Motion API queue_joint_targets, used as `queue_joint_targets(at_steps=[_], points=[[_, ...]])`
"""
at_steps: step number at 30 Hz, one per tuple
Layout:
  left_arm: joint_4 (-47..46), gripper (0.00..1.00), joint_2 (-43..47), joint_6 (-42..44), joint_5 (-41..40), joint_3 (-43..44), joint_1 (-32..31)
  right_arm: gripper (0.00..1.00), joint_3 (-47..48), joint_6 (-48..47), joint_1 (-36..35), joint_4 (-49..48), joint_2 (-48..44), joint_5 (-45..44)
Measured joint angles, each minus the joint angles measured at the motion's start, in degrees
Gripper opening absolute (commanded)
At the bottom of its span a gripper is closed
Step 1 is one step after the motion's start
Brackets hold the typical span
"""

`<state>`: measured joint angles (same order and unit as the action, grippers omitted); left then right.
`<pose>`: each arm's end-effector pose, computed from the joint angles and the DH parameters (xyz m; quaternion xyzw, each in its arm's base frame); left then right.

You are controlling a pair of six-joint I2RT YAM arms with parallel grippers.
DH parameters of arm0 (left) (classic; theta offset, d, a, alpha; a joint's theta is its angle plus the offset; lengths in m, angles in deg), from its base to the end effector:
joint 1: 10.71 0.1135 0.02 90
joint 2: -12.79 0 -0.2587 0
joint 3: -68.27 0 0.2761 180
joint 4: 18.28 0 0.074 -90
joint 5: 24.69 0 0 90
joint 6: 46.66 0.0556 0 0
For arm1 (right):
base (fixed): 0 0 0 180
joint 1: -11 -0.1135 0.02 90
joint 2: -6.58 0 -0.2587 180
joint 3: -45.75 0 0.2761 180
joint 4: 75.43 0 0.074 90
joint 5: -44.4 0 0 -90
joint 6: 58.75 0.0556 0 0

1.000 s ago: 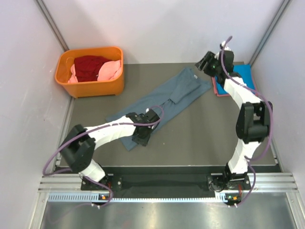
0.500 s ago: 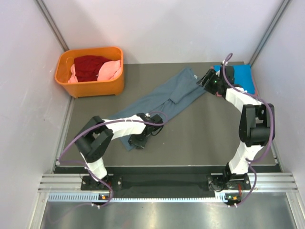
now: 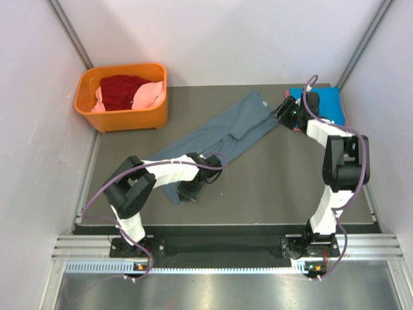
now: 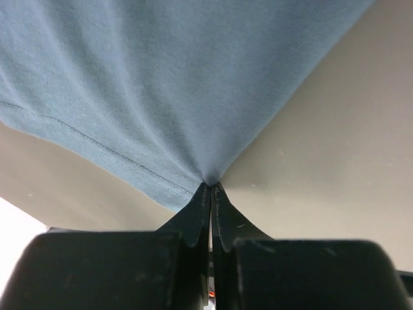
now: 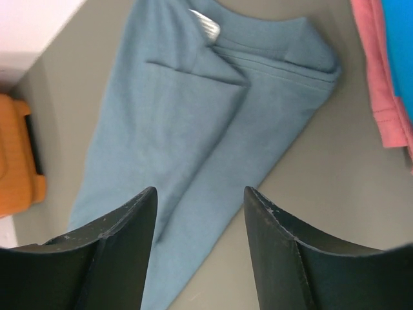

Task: Fold and stack the t-shirts
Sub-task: Fold the tshirt

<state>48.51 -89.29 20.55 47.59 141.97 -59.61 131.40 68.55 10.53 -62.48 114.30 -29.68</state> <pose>0.2137 -0.2192 0.1088 0.2297 0.9600 0.1508 0.0540 0.4589 0.0190 0.1830 0.2169 0.8537 0.2642 0.3928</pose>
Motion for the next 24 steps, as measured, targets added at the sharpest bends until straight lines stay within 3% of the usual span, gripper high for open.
queue_joint_targets(at_steps=[13, 24], points=[[1.0, 0.00, 0.0, -0.1, 3.8, 1.4, -1.1, 0.54, 0.9, 0.2, 3.8, -3.0, 8.9, -4.7], [2.7, 0.00, 0.0, -0.7, 6.0, 4.3, -2.5, 0.44, 11.2, 0.2, 4.0, -2.4, 16.6, -7.5]])
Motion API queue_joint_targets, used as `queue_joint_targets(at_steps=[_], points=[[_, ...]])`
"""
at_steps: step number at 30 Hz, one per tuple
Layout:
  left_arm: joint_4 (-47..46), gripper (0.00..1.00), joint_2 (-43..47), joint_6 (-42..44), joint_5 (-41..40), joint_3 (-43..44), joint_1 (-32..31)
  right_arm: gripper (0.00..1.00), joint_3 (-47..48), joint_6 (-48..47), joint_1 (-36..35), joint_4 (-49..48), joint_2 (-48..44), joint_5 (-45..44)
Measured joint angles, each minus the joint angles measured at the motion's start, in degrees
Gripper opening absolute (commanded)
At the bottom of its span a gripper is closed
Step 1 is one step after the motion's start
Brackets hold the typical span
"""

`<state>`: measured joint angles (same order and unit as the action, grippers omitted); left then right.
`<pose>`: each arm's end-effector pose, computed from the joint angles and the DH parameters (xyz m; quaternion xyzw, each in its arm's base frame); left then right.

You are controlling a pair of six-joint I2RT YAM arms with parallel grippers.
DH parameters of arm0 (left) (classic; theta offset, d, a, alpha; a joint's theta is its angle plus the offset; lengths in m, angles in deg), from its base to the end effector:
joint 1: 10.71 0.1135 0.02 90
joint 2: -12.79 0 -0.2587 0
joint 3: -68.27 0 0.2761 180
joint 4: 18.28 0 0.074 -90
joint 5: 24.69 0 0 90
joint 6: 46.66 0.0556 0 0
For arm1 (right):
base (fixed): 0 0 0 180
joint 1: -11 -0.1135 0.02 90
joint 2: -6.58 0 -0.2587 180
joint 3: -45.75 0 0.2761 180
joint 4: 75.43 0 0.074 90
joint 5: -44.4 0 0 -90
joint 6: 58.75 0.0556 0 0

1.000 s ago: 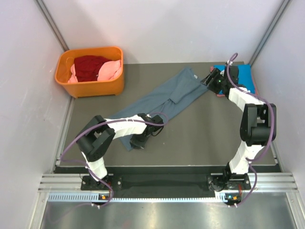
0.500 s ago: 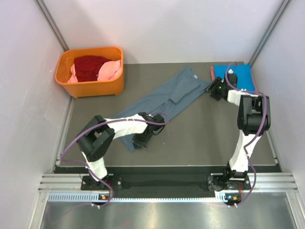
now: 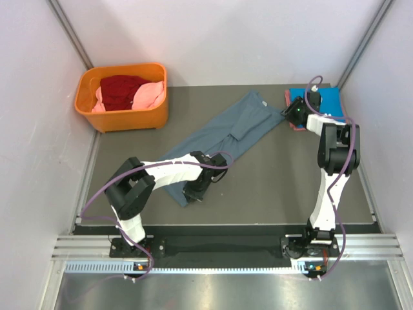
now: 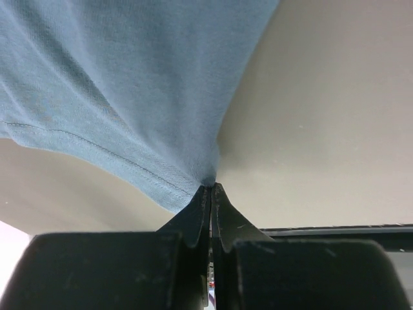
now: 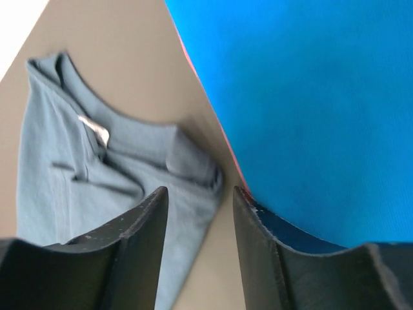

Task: Fold and stack the t-shirts
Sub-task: Fold the tshirt

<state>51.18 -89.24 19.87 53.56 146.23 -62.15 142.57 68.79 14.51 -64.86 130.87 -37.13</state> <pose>0.2071 -0.2417 0.1257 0.2433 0.9640 0.0998 0.0379 0.5119 -0.0232 0.1204 0.2840 0.8509 0.1913 0.3983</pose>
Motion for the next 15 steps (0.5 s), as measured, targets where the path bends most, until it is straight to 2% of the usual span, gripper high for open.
queue_joint_targets(at_steps=[3, 7, 8, 10, 15], points=[[0.2, 0.00, 0.0, -0.3, 0.5, 0.5, -0.2, 0.36, 2.5, -0.1, 0.0, 0.2, 1.5, -0.4], [0.6, 0.00, -0.4, -0.6, 1.3, 1.5, -0.6, 0.07, 4.7, -0.9, 0.0, 0.4, 2.7, -0.8], [0.8, 0.00, -0.6, -0.7, 1.4, 2.0, -0.9, 0.04, 5.2, -1.3, 0.0, 0.5, 3.1, -0.8], [0.9, 0.00, -0.9, -0.7, 1.6, 2.4, -1.4, 0.00, 7.0, -1.6, 0.1, 0.9, 4.2, -0.5], [1.4, 0.00, -1.9, -0.9, 1.7, 2.8, -2.2, 0.00, 9.5, -2.0, 0.4, 0.8, 6.7, 1.1]])
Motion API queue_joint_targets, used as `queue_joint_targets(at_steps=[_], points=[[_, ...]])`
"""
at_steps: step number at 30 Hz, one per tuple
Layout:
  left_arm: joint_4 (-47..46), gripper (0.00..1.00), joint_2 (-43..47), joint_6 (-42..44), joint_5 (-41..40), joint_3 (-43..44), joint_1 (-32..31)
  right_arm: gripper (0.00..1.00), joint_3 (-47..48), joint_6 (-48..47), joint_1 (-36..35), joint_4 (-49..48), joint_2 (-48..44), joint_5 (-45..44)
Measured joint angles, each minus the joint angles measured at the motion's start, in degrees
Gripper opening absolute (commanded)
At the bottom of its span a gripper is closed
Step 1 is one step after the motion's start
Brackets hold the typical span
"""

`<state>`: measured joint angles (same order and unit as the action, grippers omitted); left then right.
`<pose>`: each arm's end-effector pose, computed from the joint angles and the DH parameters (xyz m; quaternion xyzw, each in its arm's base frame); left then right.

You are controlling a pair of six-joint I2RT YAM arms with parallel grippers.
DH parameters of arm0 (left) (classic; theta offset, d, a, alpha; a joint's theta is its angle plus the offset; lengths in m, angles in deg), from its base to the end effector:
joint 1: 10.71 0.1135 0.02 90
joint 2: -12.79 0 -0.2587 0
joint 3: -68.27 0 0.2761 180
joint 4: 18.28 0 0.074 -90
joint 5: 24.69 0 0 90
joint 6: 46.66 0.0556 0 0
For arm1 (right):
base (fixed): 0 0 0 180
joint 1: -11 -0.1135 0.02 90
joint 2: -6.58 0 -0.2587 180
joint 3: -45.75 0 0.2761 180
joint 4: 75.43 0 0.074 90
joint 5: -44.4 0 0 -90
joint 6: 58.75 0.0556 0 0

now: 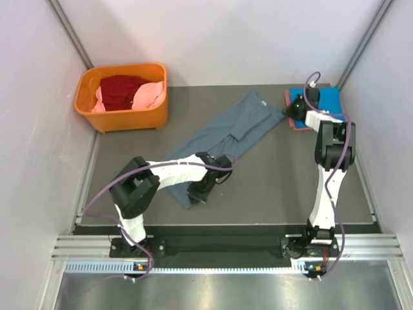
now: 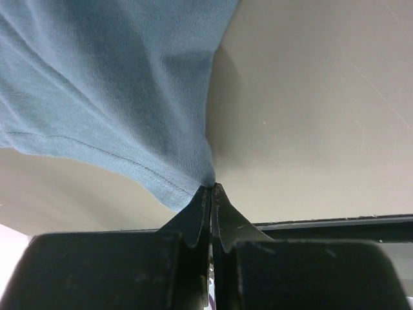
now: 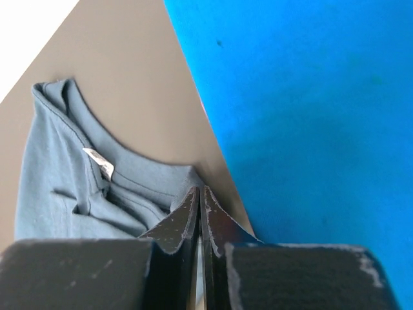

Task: Fold and stack the t-shirts
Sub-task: Fold the tshirt

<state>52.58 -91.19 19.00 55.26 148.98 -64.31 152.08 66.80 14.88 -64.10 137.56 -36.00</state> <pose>0.2018 -0.2573 0.1270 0.2545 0.9624 0.0906 0.0271 0.5442 -0.0276 0.1180 0.2637 0.8486 0.1952 0.4150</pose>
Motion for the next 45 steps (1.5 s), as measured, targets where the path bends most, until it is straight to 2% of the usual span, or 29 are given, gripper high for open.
queue_joint_targets(at_steps=[7, 11, 13, 18, 28, 36, 45], points=[[0.2, 0.00, -2.0, -0.4, 0.5, 0.1, -0.8, 0.02, 8.1, -0.5, 0.0, 1.8, 4.9, 2.6], [0.3, 0.00, -2.8, -0.7, 0.4, 0.4, -1.3, 0.16, 8.4, -1.6, 0.0, 2.3, 4.9, 3.8], [0.4, 0.00, -2.8, -0.7, 0.4, 0.6, -1.3, 0.26, 8.4, -2.0, 0.0, 2.9, 4.9, 4.3], [1.3, 0.00, -2.8, -0.7, 0.2, 1.7, -1.3, 0.38, 5.6, -1.9, 0.1, 3.9, 1.9, 4.0], [1.4, 0.00, -2.8, -0.6, -0.6, 2.3, -1.3, 0.38, -2.8, -1.8, 0.2, 3.8, -6.7, 2.5], [1.4, 0.00, -2.8, -0.6, -1.2, 2.3, -1.3, 0.38, -6.0, -0.5, 0.1, 4.3, -6.8, 0.4], [1.4, 0.00, -2.8, -0.7, -1.1, 2.3, -1.3, 0.38, -4.7, 0.6, -0.1, 4.0, -4.4, -0.9]])
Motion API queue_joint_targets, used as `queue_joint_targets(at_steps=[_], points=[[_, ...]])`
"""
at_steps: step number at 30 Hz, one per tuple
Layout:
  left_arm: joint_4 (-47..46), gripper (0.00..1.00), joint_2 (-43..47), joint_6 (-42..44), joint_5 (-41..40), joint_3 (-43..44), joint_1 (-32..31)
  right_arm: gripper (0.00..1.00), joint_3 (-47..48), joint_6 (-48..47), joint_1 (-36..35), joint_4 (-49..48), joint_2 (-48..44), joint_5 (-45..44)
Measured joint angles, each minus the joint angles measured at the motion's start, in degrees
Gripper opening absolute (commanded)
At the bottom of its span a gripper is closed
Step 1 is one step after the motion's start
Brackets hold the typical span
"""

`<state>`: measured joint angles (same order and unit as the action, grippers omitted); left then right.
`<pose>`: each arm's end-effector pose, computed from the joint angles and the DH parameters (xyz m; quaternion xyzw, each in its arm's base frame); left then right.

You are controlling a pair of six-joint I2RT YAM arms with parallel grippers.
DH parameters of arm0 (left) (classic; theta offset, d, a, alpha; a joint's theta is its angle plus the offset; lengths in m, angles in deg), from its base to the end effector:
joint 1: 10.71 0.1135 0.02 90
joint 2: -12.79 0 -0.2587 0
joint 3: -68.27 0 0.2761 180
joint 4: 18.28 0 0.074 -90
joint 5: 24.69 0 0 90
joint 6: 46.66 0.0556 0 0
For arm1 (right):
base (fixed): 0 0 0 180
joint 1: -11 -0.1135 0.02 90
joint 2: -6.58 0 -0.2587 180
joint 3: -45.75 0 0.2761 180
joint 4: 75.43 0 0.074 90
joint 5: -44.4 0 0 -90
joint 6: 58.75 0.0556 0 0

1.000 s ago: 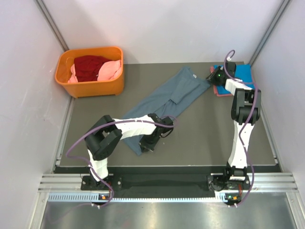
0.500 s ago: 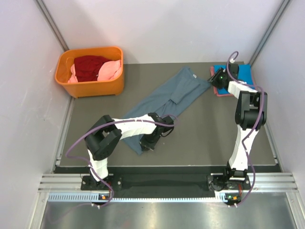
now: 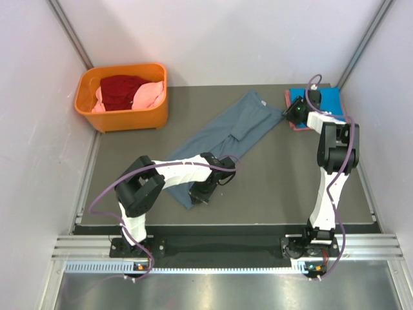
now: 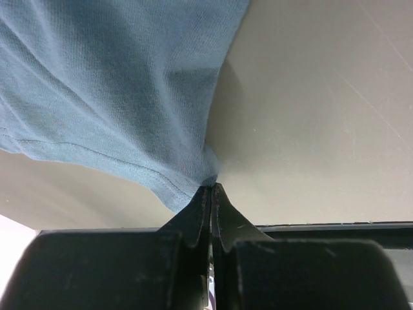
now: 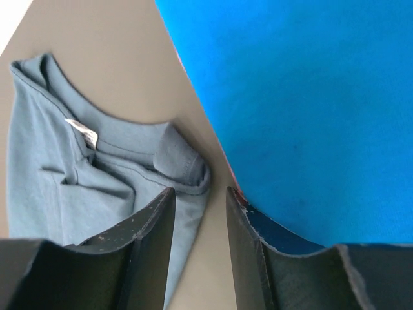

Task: Fold and stack the t-shirts
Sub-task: Fold the tshirt

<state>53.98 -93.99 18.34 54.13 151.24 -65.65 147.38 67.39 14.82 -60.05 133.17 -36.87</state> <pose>0.2005 -0.2670 0.1219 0.2617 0.9588 0.1084 0.0221 0.5222 -0.0264 0.1212 0.2792 0.8614 0.1829 0.3829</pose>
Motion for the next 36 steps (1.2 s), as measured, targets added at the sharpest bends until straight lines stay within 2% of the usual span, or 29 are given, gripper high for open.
queue_joint_targets(at_steps=[5, 8, 9, 11, 17, 21, 31, 34, 36], points=[[0.0, 0.00, 0.0, -0.2, 0.0, 0.0, 0.0, 0.31, 0.3, 0.1, -0.2, 0.0, 0.3, -0.2], [0.0, 0.00, 0.0, -0.4, 0.0, 0.0, 0.0, 0.18, 1.4, 0.0, -0.3, 0.3, 1.1, -0.1], [0.0, 0.00, 0.0, -0.4, 0.0, 0.0, 0.0, 0.09, 2.1, 0.0, -0.3, 0.3, 1.7, 0.0], [0.0, 0.00, 0.0, -0.5, 0.0, 0.0, 0.0, 0.00, 2.9, 0.2, -0.3, 0.3, 2.6, 0.3], [0.0, 0.00, 0.0, -1.3, 0.0, 0.0, -0.6, 0.00, 4.9, 0.4, -0.3, 0.3, 4.1, 1.5], [0.0, 0.00, 0.0, -3.0, 1.8, 0.9, -1.4, 0.00, 10.9, 0.4, -0.4, 2.3, 7.4, 2.1], [1.7, 0.00, -7.6, -7.1, 5.6, 13.0, -3.7, 0.00, 27.1, 1.0, -0.4, 6.2, 17.3, 3.3], [2.1, 0.01, -10.6, -8.3, 6.6, 16.2, -4.0, 0.00, 32.8, 1.5, -0.4, 7.2, 20.7, 3.6], [2.6, 0.05, -12.0, -8.9, 7.3, 17.8, -4.2, 0.00, 37.8, 1.6, -0.4, 7.5, 23.7, 3.7]])
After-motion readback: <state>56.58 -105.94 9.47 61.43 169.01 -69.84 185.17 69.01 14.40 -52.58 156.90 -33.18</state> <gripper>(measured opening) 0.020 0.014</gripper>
